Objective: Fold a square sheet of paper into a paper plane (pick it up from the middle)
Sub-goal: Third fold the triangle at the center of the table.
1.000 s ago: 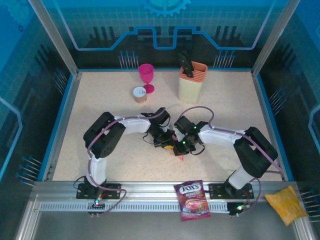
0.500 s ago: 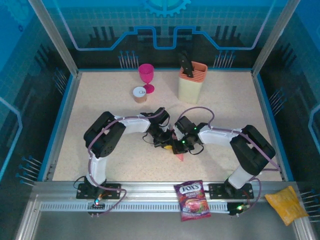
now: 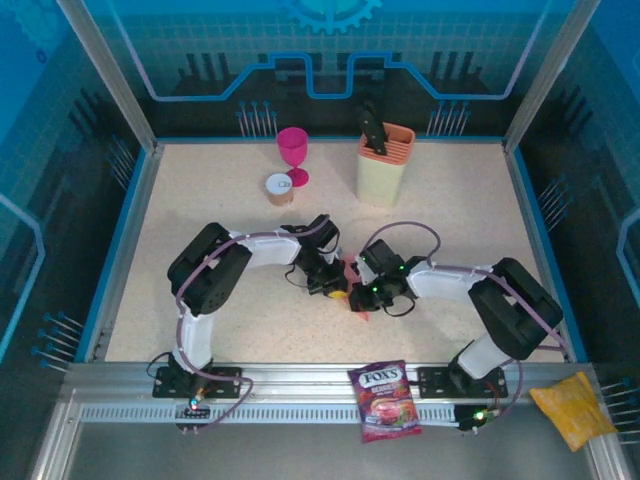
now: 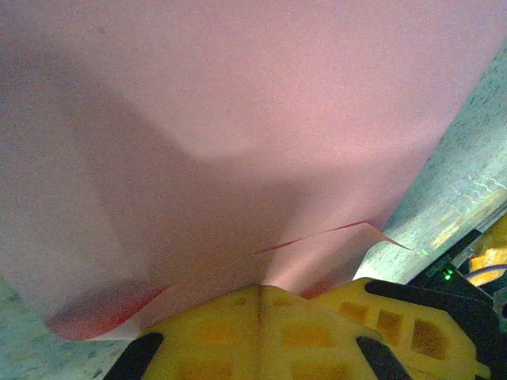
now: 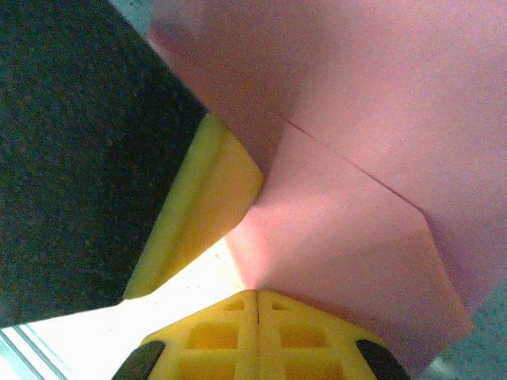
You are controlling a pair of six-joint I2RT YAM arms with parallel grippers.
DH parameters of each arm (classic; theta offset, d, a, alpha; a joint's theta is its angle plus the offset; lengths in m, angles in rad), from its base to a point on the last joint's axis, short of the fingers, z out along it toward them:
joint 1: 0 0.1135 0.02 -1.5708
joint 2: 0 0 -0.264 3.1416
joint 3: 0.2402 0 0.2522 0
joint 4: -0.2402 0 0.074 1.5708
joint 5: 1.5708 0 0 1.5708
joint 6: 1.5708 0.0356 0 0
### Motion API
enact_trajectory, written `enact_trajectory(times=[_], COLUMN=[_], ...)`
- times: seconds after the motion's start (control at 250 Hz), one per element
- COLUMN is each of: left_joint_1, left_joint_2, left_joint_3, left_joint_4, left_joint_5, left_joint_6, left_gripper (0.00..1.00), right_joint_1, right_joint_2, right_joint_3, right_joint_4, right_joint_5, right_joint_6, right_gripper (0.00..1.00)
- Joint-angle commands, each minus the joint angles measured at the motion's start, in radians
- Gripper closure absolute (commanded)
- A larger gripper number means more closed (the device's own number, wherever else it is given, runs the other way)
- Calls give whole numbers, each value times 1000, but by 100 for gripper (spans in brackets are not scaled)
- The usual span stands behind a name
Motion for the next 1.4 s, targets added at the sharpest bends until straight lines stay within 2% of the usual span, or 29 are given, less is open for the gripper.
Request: enact_trajectory(times=[0.0, 0.3, 0.751, 1.063, 1.238, 1.394], left_joint_1=[10, 54, 59, 65, 80, 97], left_joint_2=[65, 45, 56, 53, 44, 21], left_joint_3=[-26, -70, -73, -71, -85, -120], left_joint_4=[-43, -25, -28, -42, -44, -39], left_joint_5=[-111, -141, -153, -181, -198, -227], left_joint_6=[2, -76, -72, -93, -113, -157], left_gripper=[100, 100, 100, 100, 100, 100], right_joint_1=[-7, -46, -46, -47, -72, -121], right_joint_2=[4, 14, -103, -99, -173, -243], right_joint_3=[-38, -46, -108, -128, -108, -61], right_joint_4=[-80, -162, -245, -285, -388, -432], right_joint_5=[-21, 21, 70, 105, 166, 149], right_joint_6=[27, 30, 79, 101, 125, 115], right_gripper=[97, 100, 100, 100, 100, 100])
